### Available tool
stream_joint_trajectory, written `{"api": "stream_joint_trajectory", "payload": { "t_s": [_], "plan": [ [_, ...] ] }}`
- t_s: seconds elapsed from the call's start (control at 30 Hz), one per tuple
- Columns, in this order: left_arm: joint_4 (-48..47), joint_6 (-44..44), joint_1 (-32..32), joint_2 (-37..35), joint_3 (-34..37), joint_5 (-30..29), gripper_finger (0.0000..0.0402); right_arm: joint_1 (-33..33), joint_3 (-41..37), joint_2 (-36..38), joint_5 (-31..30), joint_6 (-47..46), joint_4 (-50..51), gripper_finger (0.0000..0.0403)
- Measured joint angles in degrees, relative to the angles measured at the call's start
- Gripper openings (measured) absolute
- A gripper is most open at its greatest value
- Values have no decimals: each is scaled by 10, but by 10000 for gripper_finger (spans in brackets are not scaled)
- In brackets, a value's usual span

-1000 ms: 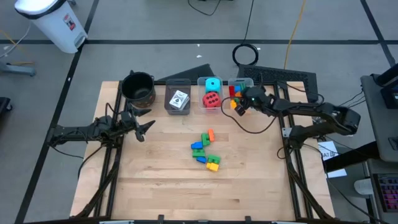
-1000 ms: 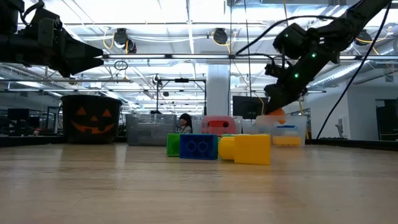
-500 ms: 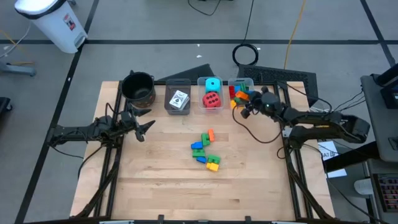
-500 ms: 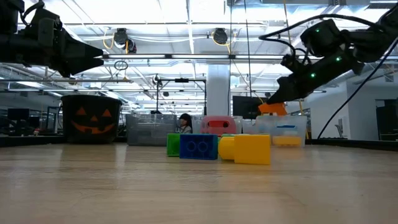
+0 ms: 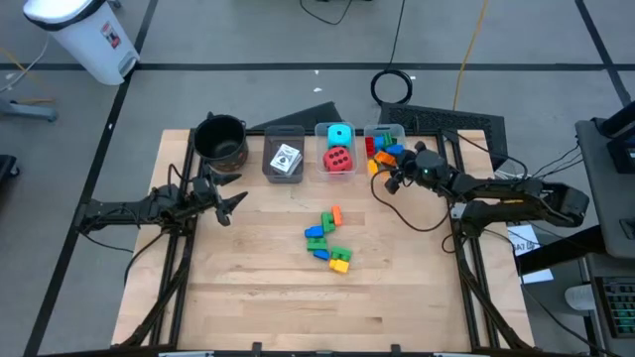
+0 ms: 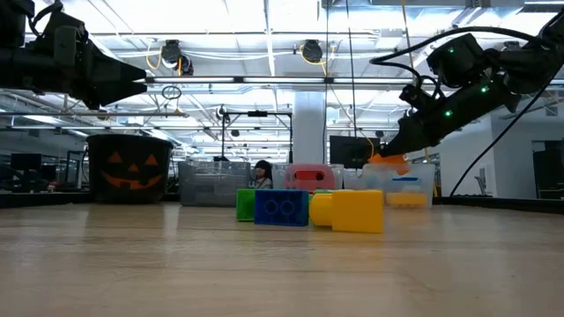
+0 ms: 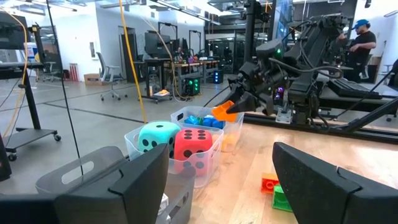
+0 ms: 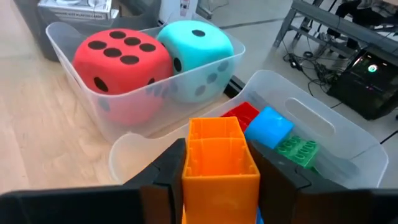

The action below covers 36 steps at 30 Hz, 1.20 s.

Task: Pick & Place Toys
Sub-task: Put the orange one stud game piece into the right transparent bin, then put the orange block into the right transparent bin

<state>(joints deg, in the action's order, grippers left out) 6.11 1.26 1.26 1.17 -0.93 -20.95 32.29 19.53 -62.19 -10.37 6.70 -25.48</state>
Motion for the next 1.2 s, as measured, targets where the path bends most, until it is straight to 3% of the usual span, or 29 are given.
{"api": "stream_joint_trajectory", "payload": {
  "t_s": [0.27, 0.53, 0.67, 0.77, 0.9, 1.2],
  "plan": [
    [0, 0, 0, 0, 0, 0, 292, 0, 0, 0, -1, -43, -15, 154],
    [0, 0, 0, 0, 0, 0, 292, 0, 0, 0, -62, -42, -41, 218],
    [0, 0, 0, 0, 0, 0, 292, -13, 0, 0, -60, -44, -65, 248],
    [0, 0, 0, 0, 0, 0, 292, -40, 1, 0, -43, -43, -92, 266],
    [0, 0, 0, 0, 0, 0, 292, -93, 24, 0, 36, -52, -85, 285],
    [0, 0, 0, 0, 0, 0, 292, -248, 137, -17, 60, -66, 96, 296]
  ]
}}
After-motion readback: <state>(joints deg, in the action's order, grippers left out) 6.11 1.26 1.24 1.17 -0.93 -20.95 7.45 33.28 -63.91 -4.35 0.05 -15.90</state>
